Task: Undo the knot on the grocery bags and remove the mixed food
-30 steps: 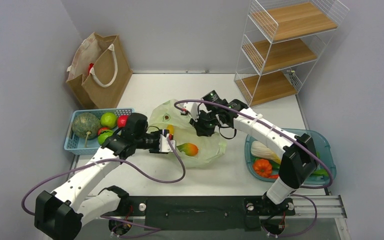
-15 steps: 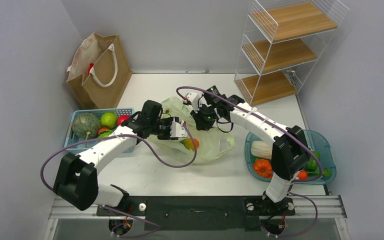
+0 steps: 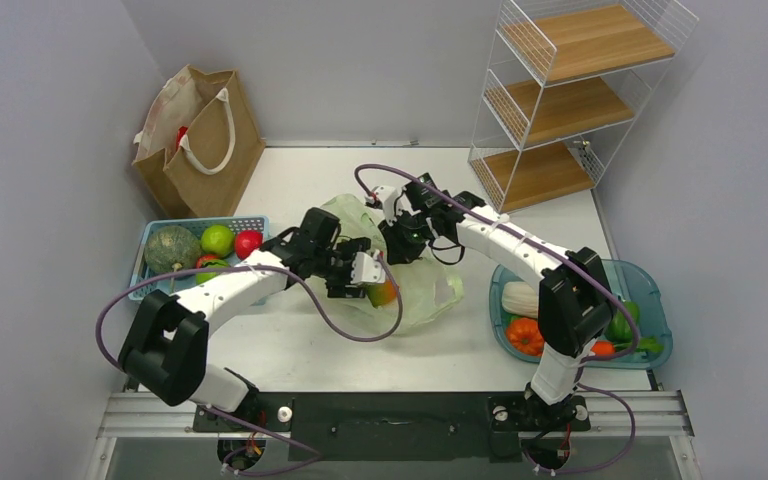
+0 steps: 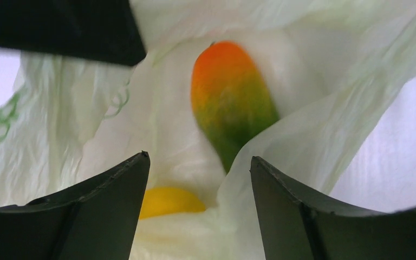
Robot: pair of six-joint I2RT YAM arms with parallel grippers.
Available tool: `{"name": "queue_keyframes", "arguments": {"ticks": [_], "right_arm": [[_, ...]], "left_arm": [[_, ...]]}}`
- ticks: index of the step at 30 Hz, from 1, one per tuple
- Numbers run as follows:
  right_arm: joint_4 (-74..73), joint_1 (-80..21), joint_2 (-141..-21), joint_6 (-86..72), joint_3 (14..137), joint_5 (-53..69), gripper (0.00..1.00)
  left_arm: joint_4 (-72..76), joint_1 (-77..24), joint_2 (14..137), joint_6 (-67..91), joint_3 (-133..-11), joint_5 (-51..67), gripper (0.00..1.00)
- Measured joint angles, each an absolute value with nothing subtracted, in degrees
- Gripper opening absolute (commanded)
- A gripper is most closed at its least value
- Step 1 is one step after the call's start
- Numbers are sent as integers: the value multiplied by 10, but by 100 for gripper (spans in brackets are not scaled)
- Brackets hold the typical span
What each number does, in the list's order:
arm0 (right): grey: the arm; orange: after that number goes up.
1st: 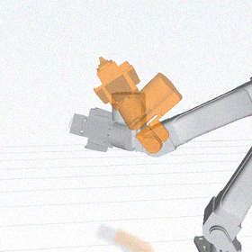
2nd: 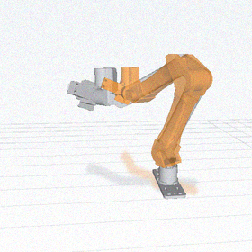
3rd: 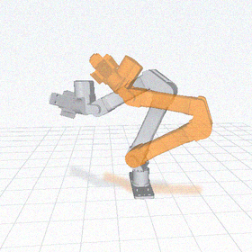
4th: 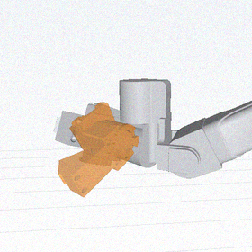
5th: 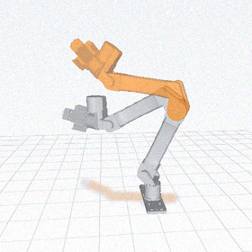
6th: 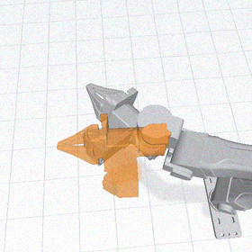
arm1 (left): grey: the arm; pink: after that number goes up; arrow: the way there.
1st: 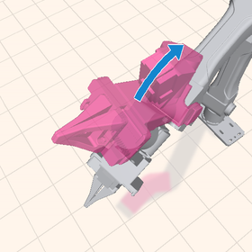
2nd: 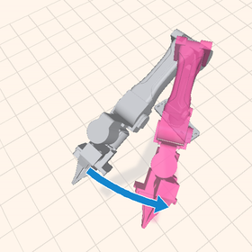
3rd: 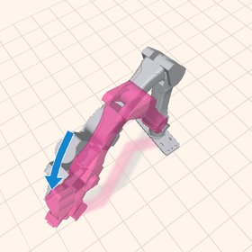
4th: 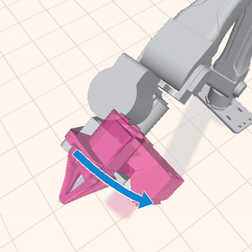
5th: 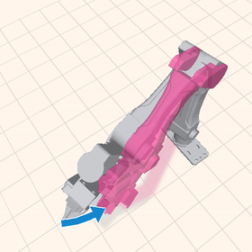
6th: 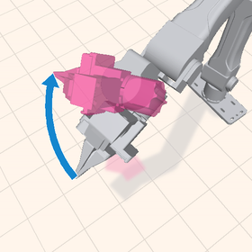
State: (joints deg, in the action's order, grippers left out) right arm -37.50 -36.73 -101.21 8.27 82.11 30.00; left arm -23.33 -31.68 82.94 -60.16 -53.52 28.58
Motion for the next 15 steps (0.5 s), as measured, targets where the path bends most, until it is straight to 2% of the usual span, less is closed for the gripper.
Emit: {"name": "queue_keyframes", "arguments": {"ticks": [10,15], "right_arm": [[-371,-346,-1012,81,792,303,0],[-369,-340,-1012,81,788,305,0]], "left_arm": [[-161,-422,884,-505,-535,286,70],[-109,-431,938,-469,-529,232,75]]}}
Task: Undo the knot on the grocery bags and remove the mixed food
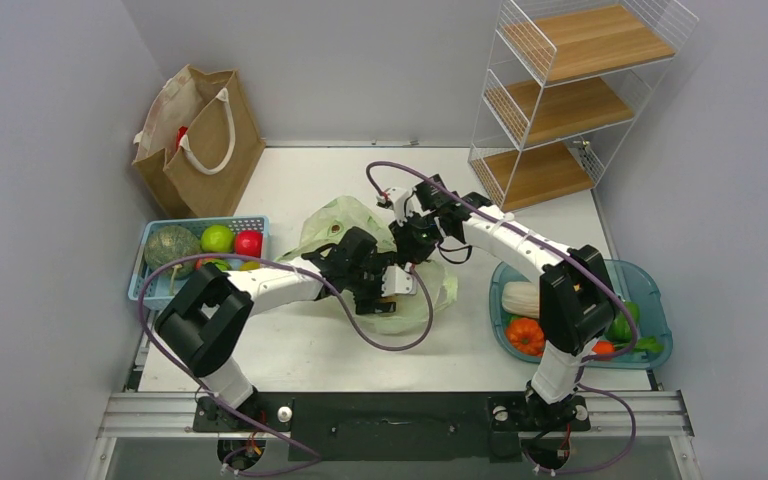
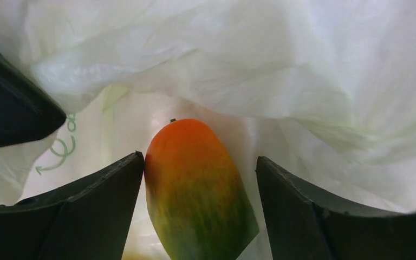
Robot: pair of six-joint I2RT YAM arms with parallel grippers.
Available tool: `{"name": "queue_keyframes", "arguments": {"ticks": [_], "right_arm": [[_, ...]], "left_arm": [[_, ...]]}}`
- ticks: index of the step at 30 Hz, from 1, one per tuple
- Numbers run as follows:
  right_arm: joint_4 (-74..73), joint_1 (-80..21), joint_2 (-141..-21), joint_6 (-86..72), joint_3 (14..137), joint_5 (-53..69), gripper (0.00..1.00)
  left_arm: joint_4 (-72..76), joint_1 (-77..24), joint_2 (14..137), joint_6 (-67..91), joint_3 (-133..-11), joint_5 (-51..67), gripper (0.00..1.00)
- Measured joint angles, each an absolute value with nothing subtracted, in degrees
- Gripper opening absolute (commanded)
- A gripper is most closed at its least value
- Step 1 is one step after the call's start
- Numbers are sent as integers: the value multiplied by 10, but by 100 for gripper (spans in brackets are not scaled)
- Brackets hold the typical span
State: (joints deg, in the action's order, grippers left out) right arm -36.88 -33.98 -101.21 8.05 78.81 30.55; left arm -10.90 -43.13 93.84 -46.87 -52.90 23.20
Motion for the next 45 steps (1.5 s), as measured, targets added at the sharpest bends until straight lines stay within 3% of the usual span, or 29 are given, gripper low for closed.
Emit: {"name": "queue_keyframes", "arguments": {"ticks": [3,8,12,31,45], "right_arm": [[-368,-339,-1012,81,786,308,0],[-367,-339,-1012,82,781,309,0],[-367,-339,-1012,83,781,309,0],[-361,-342,-1012,85,755,309,0],[-360,-342,-1005,123,723,281,0]], "left_arm": [[-94,-432,955,-463,-522,198,73],[-103,-437,966,-467,-525,165,51],[-119,-443,955,-475,-524,158,44],[-32,-445,674,-337,-519,289,45],[-41,-400,510,-211,-468,172,45]]}}
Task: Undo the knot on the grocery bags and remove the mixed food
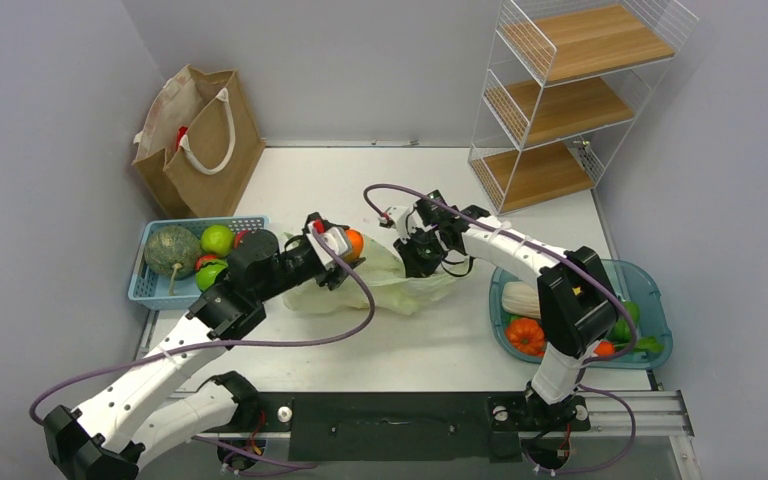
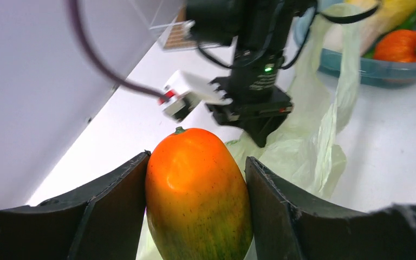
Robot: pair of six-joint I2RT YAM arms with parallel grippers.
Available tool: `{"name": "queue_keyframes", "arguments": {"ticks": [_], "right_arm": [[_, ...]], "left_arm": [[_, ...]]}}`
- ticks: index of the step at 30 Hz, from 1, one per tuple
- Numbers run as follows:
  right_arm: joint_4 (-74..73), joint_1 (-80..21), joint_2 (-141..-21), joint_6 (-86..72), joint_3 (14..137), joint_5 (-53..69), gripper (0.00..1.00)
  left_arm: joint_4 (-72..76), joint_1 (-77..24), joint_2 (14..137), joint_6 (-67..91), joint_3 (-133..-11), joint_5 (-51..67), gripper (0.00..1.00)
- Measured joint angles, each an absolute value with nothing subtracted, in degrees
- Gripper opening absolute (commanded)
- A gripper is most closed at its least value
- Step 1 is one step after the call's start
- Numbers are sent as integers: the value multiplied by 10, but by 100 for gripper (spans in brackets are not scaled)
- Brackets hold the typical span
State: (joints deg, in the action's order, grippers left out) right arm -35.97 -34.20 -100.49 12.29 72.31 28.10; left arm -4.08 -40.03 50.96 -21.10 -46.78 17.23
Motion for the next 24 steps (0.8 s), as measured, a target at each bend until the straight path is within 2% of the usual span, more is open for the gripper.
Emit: {"name": "queue_keyframes", "arguments": {"ticks": [12,19,24], "right_arm": [[-345,-340,-986,154,713,236,0],[-335,-341,-978,160,711,222,0],[-334,-341,-971,164,706,209,0]], "left_arm": [[-37,-291,486,-35,-480,39,46],[-23,-181,514,89,-549,33,49],[2,-151,517,143,-565,41,53]]}}
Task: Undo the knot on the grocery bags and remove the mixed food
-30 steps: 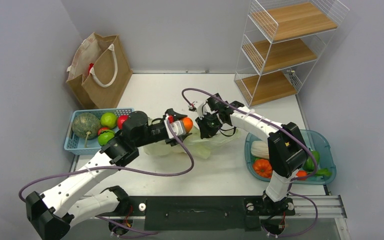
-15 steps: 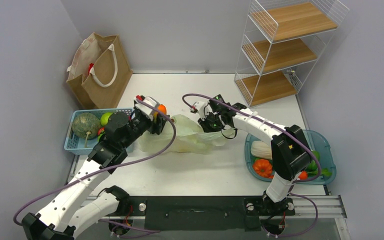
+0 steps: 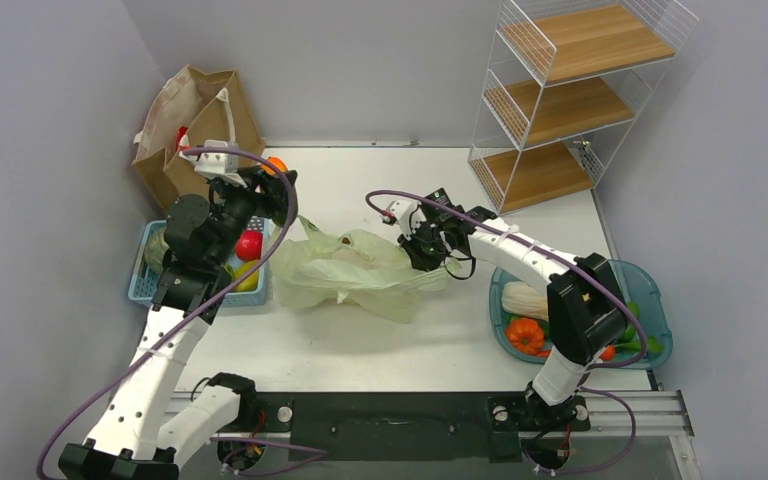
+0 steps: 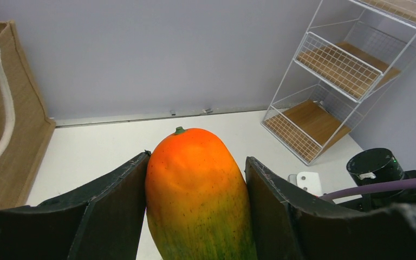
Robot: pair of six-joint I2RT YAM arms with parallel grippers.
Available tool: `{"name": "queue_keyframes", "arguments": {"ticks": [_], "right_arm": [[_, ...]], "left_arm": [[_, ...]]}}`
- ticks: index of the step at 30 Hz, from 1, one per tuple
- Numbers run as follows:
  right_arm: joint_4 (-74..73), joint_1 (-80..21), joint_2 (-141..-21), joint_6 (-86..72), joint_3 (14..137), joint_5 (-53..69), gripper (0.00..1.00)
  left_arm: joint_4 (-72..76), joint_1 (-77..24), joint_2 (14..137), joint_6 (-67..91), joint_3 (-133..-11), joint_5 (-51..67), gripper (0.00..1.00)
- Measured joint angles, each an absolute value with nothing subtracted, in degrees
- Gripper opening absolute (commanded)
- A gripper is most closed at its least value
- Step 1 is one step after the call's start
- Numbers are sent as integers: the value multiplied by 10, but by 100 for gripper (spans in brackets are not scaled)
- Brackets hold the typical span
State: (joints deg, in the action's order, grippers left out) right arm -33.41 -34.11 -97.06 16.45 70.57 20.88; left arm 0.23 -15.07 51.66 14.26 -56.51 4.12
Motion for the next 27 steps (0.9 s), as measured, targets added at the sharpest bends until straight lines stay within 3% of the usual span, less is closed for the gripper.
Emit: {"name": "queue_keyframes", "arguments": {"ticks": [6,11,18,22,27], "right_arm": [[-333,-341,-969,165,706,205,0],[-333,-341,-950,165,710,205,0],[-315,-351,-883,162,723,205,0],[-301,-365,-857,161,723,205,0],[-295,-375,-847,162,713,205,0]], "left_arm": [[19,-145,517,142,-566,79,38],[-24,-87,526,95,-594,77,37],[-126,178,554,-6,-600,156,44],[-166,242,624,-91,-597,209,50],[-197,253,722,-208,-592,256,53]]}}
